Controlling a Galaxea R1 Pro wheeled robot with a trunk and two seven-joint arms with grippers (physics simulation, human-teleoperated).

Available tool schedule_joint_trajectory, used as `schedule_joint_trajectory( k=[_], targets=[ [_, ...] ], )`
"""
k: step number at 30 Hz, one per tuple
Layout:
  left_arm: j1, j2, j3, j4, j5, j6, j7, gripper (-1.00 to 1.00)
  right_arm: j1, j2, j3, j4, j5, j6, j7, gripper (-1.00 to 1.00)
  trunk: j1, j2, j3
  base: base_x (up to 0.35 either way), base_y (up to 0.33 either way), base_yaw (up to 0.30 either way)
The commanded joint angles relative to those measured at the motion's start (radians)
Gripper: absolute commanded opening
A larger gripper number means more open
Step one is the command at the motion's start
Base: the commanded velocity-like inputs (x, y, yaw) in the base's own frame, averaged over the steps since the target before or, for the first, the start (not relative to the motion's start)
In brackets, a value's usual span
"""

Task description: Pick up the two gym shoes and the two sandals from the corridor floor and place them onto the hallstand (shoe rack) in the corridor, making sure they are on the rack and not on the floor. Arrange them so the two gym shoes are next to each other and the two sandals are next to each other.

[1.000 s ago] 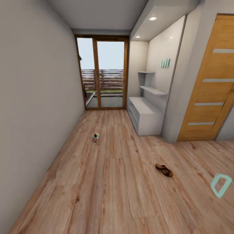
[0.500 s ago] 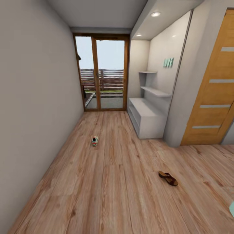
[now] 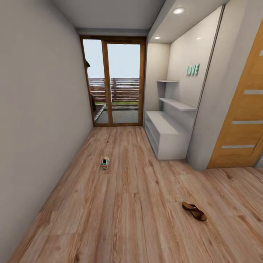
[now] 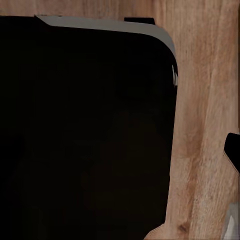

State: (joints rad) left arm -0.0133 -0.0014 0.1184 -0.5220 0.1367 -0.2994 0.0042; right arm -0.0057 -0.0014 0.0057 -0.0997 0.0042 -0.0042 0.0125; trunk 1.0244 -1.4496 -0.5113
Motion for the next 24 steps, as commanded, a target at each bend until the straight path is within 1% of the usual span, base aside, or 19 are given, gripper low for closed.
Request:
schedule_joint_trajectory(
  k=[1,6,11,24],
  targets=[
    [-0.001,0.000,0.000,0.000,0.006,-0.003,0.000,1.00,0.000,0.000,0.000,0.000,0.000,0.000,0.001,1.00,0.001,0.000,-0.001,0.344,0.000,0.000],
    [0.000,0.000,0.000,0.000,0.006,-0.003,0.000,1.00,0.000,0.000,0.000,0.000,0.000,0.000,0.001,1.00,0.001,0.000,-0.001,0.344,0.000,-0.038],
    [0.000,0.000,0.000,0.000,0.006,-0.003,0.000,1.00,0.000,0.000,0.000,0.000,0.000,0.000,0.001,1.00,0.001,0.000,-0.001,0.344,0.000,-0.139],
    [0.000,0.000,0.000,0.000,0.006,-0.003,0.000,1.00,0.000,-0.001,-0.001,-0.001,0.000,0.000,0.001,1.00,0.001,0.000,-0.001,0.344,0.000,-0.244]
  ],
)
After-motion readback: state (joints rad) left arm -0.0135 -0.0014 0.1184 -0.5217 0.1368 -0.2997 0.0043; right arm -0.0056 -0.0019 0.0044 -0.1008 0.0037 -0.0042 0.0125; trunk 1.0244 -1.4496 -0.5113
